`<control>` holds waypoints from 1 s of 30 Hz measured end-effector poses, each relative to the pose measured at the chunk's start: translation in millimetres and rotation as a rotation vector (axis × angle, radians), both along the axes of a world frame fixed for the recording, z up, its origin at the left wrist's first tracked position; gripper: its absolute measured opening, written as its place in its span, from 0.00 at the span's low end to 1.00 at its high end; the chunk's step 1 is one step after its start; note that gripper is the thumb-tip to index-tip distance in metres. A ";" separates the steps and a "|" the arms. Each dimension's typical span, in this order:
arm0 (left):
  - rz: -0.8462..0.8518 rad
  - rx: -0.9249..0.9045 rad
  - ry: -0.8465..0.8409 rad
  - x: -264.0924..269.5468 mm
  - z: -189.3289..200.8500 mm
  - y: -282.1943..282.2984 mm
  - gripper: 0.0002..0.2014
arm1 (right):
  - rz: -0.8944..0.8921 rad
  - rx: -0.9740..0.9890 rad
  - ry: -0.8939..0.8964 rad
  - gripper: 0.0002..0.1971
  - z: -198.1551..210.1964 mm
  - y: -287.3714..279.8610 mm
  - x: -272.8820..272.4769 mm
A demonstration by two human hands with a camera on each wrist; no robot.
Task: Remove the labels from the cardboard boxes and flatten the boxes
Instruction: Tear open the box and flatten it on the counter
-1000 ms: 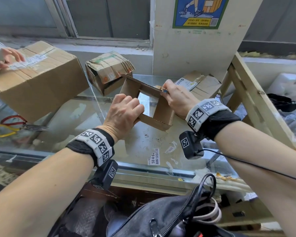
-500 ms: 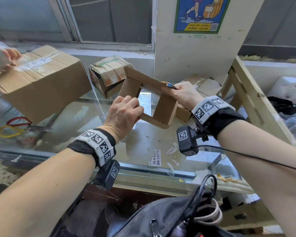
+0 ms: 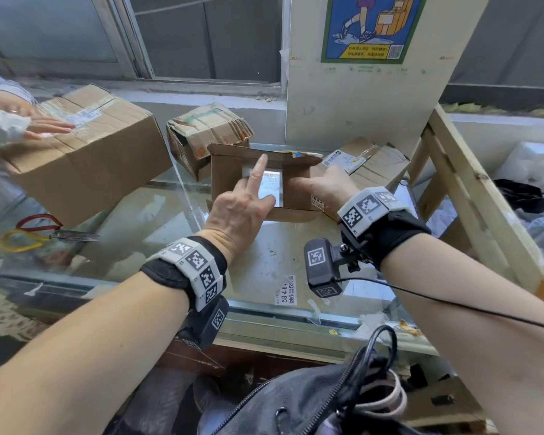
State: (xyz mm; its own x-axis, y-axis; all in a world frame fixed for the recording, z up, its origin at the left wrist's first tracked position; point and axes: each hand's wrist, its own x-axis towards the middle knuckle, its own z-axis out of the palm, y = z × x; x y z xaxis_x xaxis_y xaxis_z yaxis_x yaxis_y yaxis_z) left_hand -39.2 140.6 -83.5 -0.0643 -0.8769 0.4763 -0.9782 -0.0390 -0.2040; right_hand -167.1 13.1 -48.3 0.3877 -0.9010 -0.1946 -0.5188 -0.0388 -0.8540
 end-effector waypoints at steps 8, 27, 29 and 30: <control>-0.096 -0.123 -0.048 -18.9 1.3 -7.3 0.14 | -0.060 -0.205 0.137 0.28 -9.6 7.6 9.3; 0.012 0.056 0.205 -4.9 -10.9 -5.0 0.13 | 0.051 -0.100 0.086 0.07 -2.6 -0.9 2.5; 0.050 0.031 0.332 -6.0 -8.4 -3.5 0.19 | 0.046 -0.093 0.068 0.08 -3.7 -3.6 5.1; 0.090 -0.024 0.410 -7.4 -6.1 -3.9 0.20 | 0.041 -0.091 0.057 0.08 -4.0 -4.6 5.9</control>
